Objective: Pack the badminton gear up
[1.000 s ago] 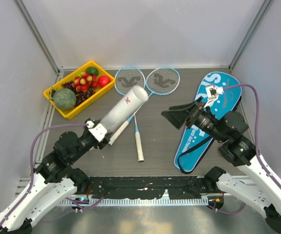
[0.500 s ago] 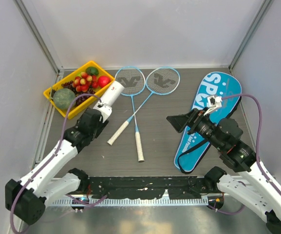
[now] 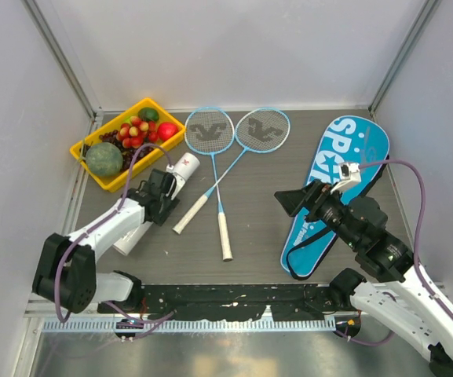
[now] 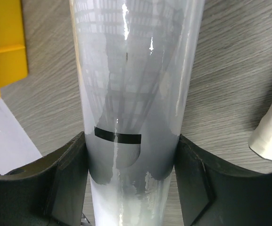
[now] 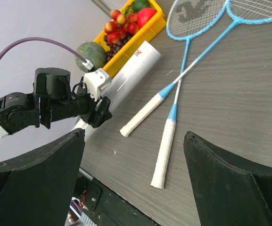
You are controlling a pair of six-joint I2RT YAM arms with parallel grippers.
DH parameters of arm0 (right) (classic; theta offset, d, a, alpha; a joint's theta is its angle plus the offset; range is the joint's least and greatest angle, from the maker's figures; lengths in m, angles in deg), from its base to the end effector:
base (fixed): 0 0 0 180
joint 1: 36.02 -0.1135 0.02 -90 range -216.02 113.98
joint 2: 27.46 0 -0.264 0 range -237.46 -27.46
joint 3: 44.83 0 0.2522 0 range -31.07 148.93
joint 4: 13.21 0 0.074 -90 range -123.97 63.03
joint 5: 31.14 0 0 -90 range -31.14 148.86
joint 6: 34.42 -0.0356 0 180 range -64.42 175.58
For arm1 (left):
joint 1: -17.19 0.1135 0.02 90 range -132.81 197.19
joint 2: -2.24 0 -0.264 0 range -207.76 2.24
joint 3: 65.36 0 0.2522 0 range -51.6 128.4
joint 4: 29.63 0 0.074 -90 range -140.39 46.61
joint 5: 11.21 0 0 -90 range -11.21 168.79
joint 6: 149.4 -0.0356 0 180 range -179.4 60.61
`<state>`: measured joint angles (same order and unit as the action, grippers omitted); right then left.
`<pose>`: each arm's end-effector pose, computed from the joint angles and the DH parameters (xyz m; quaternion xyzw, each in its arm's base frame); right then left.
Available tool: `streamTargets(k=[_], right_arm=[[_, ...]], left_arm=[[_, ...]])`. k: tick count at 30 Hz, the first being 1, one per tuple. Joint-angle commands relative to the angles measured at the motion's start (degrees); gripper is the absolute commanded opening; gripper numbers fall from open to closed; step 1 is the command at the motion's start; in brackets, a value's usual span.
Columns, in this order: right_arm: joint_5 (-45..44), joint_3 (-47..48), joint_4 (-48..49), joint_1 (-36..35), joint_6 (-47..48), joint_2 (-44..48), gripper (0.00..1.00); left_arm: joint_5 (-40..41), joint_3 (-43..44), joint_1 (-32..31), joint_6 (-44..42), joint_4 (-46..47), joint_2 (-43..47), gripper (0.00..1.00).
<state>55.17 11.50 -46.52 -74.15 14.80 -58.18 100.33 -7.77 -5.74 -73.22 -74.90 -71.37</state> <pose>0.1029 0.0779 0.3427 0.0386 0.7519 0.3992 0.5232 0.2255 -0.0812 0.2032 0.2560 0.9178 0.1611 0.2572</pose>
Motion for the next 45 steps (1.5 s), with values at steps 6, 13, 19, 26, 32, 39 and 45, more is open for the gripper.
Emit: streamTargets(k=[6,13,19,26,32,39,45], right_arm=[[-11.95,-0.38,-4.96,0.16,-5.98,0.84,0.91],[-20.48,-1.26,-11.29,0.16,-9.84,-1.18,0.92],[-29.44,-1.69,-20.61,0.95,-16.34,-7.59,0.89],[-28.58,-6.96,-25.36,11.21,-23.21,-15.94,0.87],[-28.13,-10.75,-25.62,17.12,-28.04,-18.50,0.83],[-26.38,-16.54,-19.48,18.79,-30.86,-20.69,0.83],[-21.55,-19.10,-9.83,19.76,-27.35,-25.79,0.71]], left_arm=[[0.70,4.85,1.14,4.59,2.59,-5.23,0.83],[-0.97,8.01,1.05,6.44,0.14,-0.24,1.00],[1.66,13.64,-1.49,10.65,-7.06,7.85,1.00],[-2.97,9.80,-4.83,20.14,-7.44,19.62,0.99],[-8.35,3.54,-5.01,21.39,-4.36,31.31,1.00],[-10.20,1.52,-5.01,19.98,-4.18,36.25,1.00],[-11.61,2.39,-5.01,20.15,-5.14,35.72,0.99]])
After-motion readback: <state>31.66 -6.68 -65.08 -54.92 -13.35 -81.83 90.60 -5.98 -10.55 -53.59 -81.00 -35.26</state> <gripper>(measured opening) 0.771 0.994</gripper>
